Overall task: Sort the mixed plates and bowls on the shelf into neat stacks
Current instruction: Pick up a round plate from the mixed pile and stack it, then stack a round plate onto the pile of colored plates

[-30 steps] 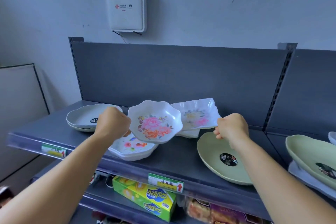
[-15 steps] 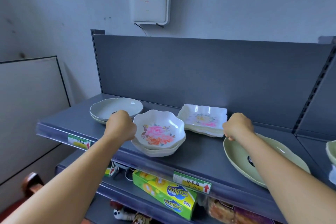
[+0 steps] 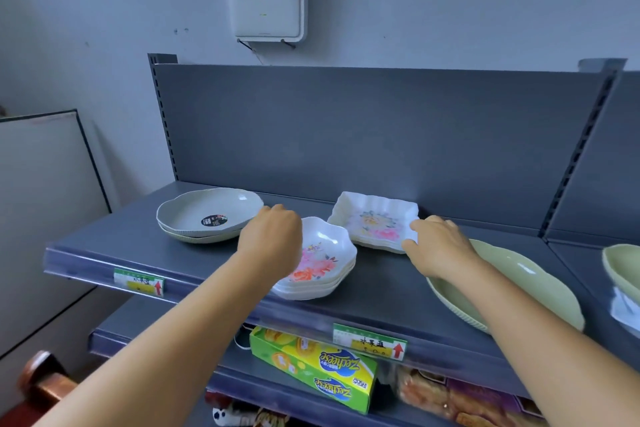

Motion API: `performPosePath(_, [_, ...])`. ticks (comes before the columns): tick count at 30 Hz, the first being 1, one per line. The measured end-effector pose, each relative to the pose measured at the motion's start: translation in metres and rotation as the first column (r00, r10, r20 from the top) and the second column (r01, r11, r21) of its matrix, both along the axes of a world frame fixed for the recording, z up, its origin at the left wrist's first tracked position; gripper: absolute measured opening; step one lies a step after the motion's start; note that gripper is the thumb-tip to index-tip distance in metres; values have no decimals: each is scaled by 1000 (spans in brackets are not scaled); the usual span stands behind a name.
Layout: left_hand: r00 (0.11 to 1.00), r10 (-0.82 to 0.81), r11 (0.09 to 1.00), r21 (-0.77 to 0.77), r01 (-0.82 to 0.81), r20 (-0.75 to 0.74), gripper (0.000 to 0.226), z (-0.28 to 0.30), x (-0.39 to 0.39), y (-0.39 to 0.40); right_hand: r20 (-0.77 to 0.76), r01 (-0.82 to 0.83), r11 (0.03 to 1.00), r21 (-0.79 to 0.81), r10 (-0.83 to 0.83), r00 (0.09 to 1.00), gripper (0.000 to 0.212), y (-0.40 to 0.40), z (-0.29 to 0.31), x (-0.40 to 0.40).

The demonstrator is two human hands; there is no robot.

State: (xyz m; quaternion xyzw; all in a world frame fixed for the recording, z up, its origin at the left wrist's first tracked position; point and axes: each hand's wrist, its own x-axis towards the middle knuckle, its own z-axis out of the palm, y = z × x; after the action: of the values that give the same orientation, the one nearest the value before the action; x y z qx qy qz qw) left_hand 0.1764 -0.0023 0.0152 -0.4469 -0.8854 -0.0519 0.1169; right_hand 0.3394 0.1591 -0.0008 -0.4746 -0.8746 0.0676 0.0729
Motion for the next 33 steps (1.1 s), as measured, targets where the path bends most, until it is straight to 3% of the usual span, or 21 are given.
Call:
performPosePath(4, [969, -246, 969, -36, 246, 4, 25, -5, 21, 19, 39, -68, 997, 19, 68, 997, 16, -14, 1, 20])
performPosePath(7, [932, -364, 931, -28, 364, 6, 25, -8, 42, 34, 75, -82, 996, 26, 80, 994, 36, -20, 2, 39])
performPosePath(11, [875, -484, 874, -52, 484, -1, 26, -14, 70, 56, 95, -32, 999, 37, 28, 995, 56, -24, 1, 70])
performPosePath(16, [809, -584, 810, -99, 578, -59, 30, -23, 103, 85, 92, 77, 996, 56, -81, 992, 59, -19, -5, 115])
performPosePath(26, [881, -469, 868, -151, 473, 64, 37, -31, 149, 113, 112, 111, 992, 57, -117, 987, 53, -5, -19, 187])
performPosePath(33, [957, -285, 945, -153, 290, 54, 29, -37, 163, 119, -48, 137, 978, 157, -131, 990, 45, 0, -13, 219])
